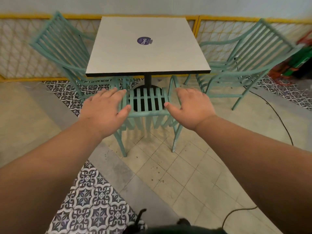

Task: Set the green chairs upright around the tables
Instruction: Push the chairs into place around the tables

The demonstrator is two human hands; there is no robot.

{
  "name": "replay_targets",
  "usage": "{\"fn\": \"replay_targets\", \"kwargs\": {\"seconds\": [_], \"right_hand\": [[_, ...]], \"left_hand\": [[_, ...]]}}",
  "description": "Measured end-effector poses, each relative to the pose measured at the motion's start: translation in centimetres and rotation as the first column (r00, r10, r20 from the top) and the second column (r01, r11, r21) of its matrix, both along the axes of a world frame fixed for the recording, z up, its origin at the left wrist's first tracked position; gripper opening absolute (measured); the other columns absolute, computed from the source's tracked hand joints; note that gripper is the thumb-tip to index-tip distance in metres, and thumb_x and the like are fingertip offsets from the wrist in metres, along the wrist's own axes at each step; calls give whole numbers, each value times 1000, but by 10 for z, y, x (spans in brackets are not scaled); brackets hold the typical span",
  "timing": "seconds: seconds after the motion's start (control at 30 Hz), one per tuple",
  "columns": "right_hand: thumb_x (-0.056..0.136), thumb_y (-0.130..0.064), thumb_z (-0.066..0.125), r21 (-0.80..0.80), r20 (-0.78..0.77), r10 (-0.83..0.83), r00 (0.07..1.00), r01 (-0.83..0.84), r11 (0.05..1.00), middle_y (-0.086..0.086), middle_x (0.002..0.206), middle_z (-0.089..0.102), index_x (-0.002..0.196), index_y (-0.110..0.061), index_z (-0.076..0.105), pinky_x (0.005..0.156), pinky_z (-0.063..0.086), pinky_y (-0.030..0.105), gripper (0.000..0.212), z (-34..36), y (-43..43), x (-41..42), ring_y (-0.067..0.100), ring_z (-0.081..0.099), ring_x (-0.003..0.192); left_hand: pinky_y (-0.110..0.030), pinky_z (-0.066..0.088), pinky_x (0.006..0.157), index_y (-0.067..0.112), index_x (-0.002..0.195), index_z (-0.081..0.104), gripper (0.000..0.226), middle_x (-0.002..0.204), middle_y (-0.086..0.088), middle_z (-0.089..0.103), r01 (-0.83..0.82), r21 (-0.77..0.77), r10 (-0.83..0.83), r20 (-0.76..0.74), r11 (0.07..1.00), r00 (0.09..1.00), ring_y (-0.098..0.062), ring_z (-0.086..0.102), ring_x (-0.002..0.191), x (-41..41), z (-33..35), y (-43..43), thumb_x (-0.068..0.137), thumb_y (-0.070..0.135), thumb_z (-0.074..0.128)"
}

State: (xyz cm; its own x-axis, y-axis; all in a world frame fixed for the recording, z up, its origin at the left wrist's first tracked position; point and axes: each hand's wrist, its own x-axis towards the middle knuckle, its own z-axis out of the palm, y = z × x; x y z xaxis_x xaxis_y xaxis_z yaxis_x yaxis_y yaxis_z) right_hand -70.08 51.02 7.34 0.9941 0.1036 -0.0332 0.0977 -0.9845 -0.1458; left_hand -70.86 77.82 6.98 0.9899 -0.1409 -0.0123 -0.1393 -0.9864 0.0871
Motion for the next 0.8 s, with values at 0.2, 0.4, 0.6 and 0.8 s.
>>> {"fn": "replay_targets", "kwargs": {"seconds": [0.2, 0.4, 0.6, 0.8], "right_hand": [[94, -72, 31, 11, 27, -35, 999, 35, 999, 8, 146, 54, 150, -20, 42, 117, 33, 51, 78, 20, -10, -36, 32, 41, 142], [95, -68, 38, 77, 67, -113, 991, 108, 991, 4, 148, 53, 154, -22, 39, 115, 34, 46, 75, 31, -40, -72, 27, 42, 140], [84, -77, 26, 129, 73, -255, 964, 245, 961, 5, 149, 53, 155, -21, 37, 115, 38, 47, 91, 25, -108, -117, 27, 44, 140], [88, -71, 36, 139, 117, -365, 923, 349, 927, 5, 149, 53, 155, -19, 38, 117, 34, 43, 85, 31, -226, -138, 25, 42, 141]], "left_hand": [[-56, 29, 120, 36, 159, 23, 72, 166, 1, 28, 48, 31, -48, 5, 998, 999, -29, 26, 152, -13, 24, -1, 95, 67, 18], [-53, 26, 120, 35, 160, 23, 66, 167, 3, 27, 185, 42, -186, 14, 982, 982, -25, 24, 153, -19, 39, -36, 99, 61, 28], [-53, 29, 120, 36, 159, 24, 67, 165, 4, 30, 351, 50, -350, -27, 935, 936, -25, 26, 152, -18, 24, -98, 98, 64, 24], [-51, 31, 119, 35, 157, 31, 75, 163, 4, 35, 434, -11, -434, -1, 901, 901, -25, 29, 151, -14, 26, -226, 90, 67, 18]]}}
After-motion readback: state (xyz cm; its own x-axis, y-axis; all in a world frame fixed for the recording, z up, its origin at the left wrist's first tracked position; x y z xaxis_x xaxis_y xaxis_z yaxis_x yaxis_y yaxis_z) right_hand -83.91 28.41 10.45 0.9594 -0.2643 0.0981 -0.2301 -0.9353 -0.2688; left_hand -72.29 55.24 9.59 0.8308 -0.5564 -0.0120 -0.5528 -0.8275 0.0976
